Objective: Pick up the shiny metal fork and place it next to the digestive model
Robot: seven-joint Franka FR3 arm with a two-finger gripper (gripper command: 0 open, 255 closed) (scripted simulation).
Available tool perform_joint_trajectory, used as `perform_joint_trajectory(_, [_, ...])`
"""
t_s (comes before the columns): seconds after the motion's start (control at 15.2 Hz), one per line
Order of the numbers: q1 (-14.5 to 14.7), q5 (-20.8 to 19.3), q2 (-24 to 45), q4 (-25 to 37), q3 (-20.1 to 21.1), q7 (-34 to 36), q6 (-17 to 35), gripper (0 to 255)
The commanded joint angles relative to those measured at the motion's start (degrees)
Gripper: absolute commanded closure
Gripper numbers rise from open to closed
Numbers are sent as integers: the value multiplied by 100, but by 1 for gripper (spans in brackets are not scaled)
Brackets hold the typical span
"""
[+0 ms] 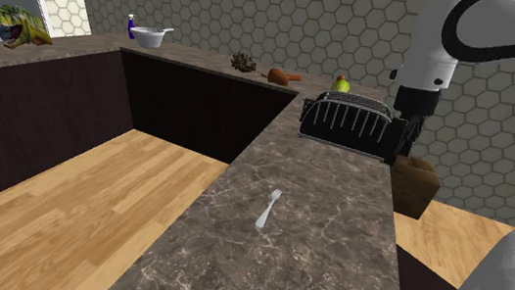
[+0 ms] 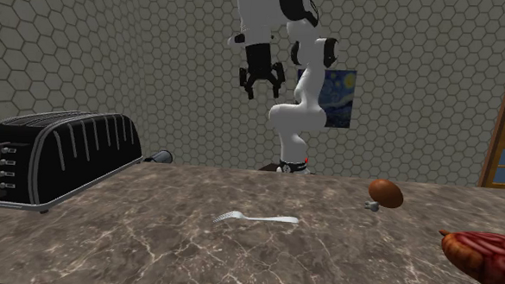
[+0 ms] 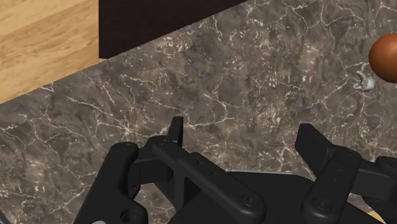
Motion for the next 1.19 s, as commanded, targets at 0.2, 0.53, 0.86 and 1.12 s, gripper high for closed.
perform_joint_trajectory(0.2, [-86, 320, 174, -261, 368, 823, 484, 0])
perform_joint_trajectory(0.53, [-216, 782, 696, -503, 964, 2139, 1363, 0])
perform_joint_trajectory(0.86, [-361, 1087, 1480, -501, 1507, 3409, 2287, 0])
perform_joint_trajectory(1.12, [-501, 1171, 2254, -337, 1880, 4421, 3012, 0])
